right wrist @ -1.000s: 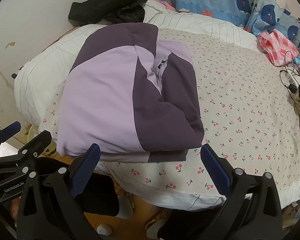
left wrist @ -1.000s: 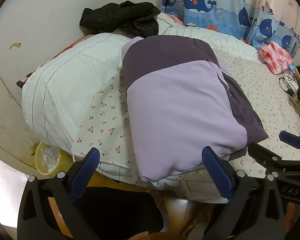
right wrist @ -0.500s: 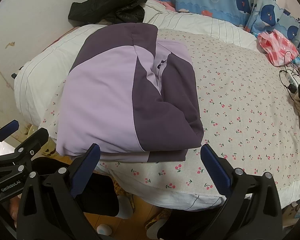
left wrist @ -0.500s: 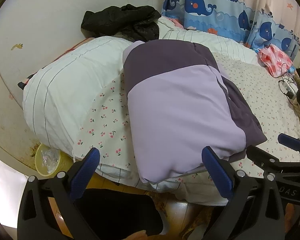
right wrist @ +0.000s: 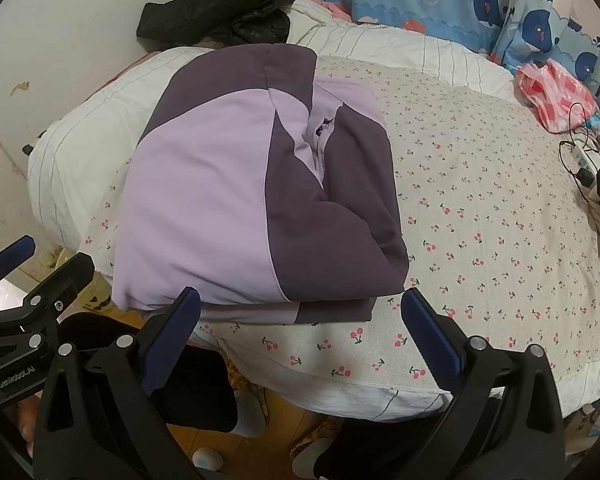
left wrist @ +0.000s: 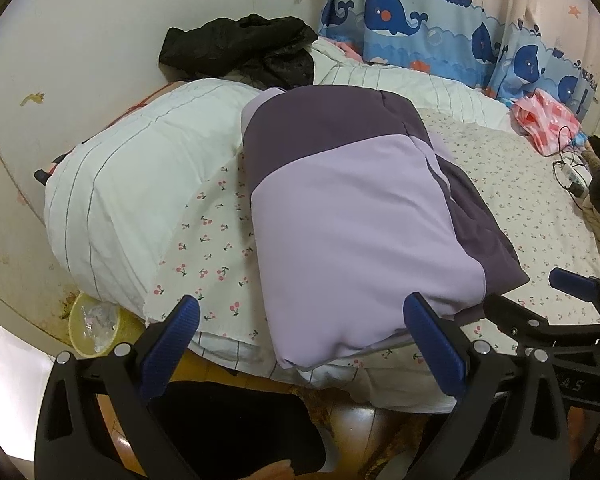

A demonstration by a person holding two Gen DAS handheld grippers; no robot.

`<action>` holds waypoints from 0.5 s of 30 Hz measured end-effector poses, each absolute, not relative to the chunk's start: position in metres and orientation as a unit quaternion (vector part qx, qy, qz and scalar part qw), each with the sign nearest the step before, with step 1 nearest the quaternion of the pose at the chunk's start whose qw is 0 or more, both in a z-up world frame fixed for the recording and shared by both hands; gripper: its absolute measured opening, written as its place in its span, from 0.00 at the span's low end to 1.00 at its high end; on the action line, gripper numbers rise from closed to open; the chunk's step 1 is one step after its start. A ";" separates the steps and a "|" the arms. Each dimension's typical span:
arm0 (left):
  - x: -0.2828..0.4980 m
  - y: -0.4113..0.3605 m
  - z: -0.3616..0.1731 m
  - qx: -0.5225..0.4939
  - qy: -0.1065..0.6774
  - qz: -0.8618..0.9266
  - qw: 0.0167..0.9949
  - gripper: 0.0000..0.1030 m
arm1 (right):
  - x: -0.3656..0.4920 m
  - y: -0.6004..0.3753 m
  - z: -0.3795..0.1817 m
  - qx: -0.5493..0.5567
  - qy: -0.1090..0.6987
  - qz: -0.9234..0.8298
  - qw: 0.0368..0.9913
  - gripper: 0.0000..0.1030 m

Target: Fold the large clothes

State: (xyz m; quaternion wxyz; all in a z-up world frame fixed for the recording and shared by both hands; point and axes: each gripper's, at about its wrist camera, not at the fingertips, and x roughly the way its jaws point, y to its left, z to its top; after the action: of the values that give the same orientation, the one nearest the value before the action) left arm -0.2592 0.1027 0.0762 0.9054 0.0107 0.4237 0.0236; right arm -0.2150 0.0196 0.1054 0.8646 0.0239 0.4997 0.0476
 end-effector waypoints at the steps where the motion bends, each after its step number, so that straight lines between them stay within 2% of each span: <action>1: -0.259 0.103 0.076 0.012 0.424 0.024 0.905 0.95 | -0.215 0.020 0.105 0.023 0.500 0.047 0.865 0.94; 15: -0.258 0.105 0.076 0.010 0.422 0.025 0.906 0.95 | -0.215 0.020 0.104 0.022 0.501 0.047 0.864 0.94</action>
State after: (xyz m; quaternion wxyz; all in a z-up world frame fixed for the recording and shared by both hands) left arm -0.2581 0.1050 0.0762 0.9060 0.0099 0.4224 0.0246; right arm -0.2153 0.0197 0.1043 0.8641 0.0217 0.5007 0.0467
